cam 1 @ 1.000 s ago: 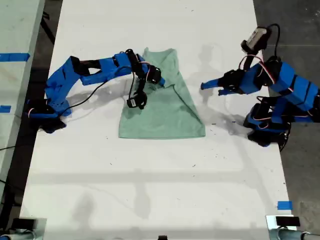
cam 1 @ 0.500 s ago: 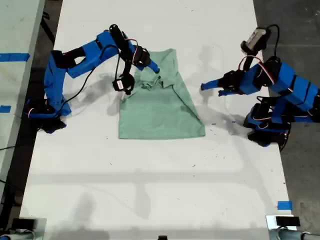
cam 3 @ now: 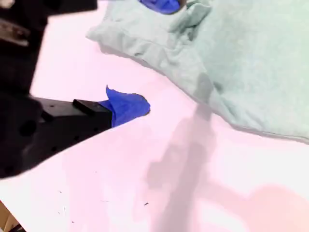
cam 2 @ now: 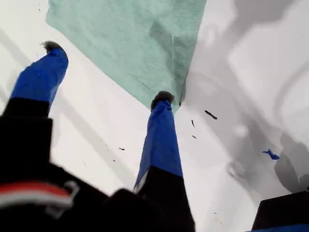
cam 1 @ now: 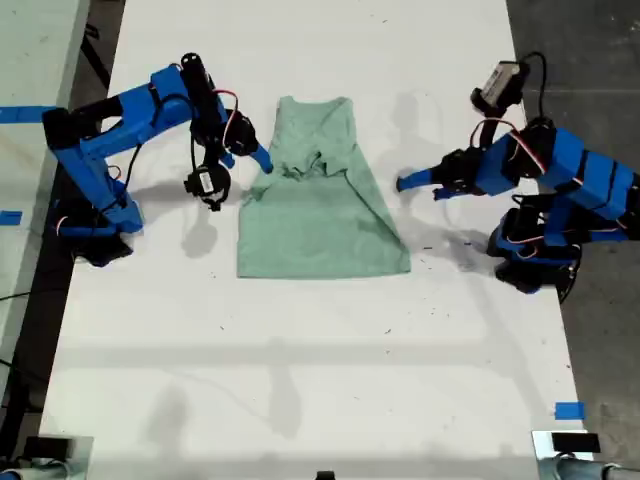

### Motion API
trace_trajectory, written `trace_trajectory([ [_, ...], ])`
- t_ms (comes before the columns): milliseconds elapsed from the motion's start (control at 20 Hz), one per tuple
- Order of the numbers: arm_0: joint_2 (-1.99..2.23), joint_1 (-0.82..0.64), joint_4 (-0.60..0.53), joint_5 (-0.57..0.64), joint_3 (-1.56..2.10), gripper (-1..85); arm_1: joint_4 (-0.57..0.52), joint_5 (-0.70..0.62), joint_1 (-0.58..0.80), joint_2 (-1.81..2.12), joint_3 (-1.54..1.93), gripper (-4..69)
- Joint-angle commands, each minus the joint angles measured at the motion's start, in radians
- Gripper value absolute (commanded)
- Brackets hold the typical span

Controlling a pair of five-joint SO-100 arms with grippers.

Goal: Fold tshirt

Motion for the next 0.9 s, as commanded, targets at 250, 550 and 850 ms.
trace_trajectory([
  [250, 0.357, 0.288, -0.144, -0.301, 0.465, 25.1, -0.054, -0.057, -0.121, -0.158, -0.055, 35.3],
  [550, 0.336, 0.331, -0.281, -0.314, 0.548, 25.8, -0.224, -0.132, -0.104, -0.244, 0.103, 36.1],
  [850, 0.331, 0.327, -0.413, -0.319, 0.653, 25.2, -0.457, -0.163, -0.075, -0.328, 0.313, 33.6],
])
